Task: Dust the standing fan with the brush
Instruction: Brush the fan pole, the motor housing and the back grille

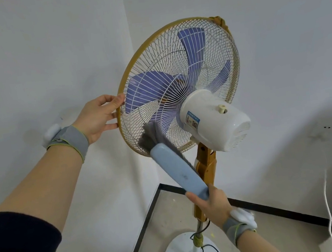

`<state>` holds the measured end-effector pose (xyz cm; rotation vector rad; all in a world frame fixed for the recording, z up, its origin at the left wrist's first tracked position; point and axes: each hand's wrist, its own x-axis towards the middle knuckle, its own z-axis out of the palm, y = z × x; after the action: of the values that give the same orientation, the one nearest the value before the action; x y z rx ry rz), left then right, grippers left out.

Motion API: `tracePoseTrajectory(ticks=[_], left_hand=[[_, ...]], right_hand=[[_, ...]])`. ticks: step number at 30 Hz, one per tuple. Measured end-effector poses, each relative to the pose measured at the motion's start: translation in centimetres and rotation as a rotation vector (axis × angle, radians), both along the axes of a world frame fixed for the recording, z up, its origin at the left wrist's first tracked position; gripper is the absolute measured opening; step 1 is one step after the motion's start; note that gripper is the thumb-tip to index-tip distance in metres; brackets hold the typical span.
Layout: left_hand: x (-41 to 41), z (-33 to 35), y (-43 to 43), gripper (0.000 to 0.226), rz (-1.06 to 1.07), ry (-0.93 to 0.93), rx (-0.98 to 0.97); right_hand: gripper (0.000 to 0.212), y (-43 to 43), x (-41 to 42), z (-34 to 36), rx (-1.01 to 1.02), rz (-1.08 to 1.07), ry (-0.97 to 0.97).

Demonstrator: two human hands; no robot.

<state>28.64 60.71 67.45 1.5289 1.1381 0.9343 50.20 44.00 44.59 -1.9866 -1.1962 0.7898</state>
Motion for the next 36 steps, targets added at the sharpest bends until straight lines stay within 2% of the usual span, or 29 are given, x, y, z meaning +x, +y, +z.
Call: tracePoseTrajectory(ticks=[3, 5, 7, 9, 11, 16, 18, 21, 25, 27, 31, 36], left_hand=[[0.5, 0.1, 0.0, 0.036, -0.012, -0.008, 0.018], [0.8, 0.2, -0.1, 0.031, -0.016, -0.007, 0.036], [1.0, 0.3, -0.4, 0.033, -0.021, 0.017, 0.057], [1.0, 0.4, -0.6, 0.036, -0.021, 0.053, 0.074], [0.8, 0.4, -0.6, 0.037, -0.024, 0.079, 0.082], [0.6, 0.0, -0.1, 0.045, -0.026, 0.105, 0.090], [0.6, -0.1, 0.0, 0.045, -0.022, 0.112, 0.098], [0.4, -0.2, 0.5, 0.044, -0.013, 0.112, 0.101], [0.4, 0.0, 0.8, 0.041, -0.027, 0.110, 0.102], [0.5, -0.1, 0.9, 0.036, -0.022, 0.103, 0.115], [0.4, -0.3, 0.8, 0.037, -0.029, 0.097, 0.124], [0.1, -0.6, 0.8, 0.039, -0.006, 0.116, 0.115]], right_hand=[[0.049, 1.3, -1.3, 2.5, 0.218, -0.083, 0.177], [0.038, 3.2, -2.8, 4.6, 0.349, -0.152, 0.276], [0.026, 5.1, -3.8, 6.6, 0.413, -0.215, 0.357], [0.025, 6.8, -4.1, 7.4, 0.430, -0.285, 0.388], [0.026, 8.0, -4.0, 6.6, 0.380, -0.345, 0.388], [0.022, 8.1, -3.7, 1.2, 0.065, -0.363, 0.289], [0.028, 7.6, -3.5, 0.0, 0.002, -0.359, 0.299], [0.020, 7.3, -4.0, -0.2, 0.043, -0.353, 0.287], [0.011, 8.6, -5.3, 1.8, 0.254, -0.326, 0.291], [0.007, 9.8, -5.8, 2.7, 0.285, -0.304, 0.287], [0.018, 9.9, -6.1, 1.3, 0.057, -0.176, 0.187], [0.006, 6.0, -5.1, -2.5, -0.079, -0.035, 0.112]])
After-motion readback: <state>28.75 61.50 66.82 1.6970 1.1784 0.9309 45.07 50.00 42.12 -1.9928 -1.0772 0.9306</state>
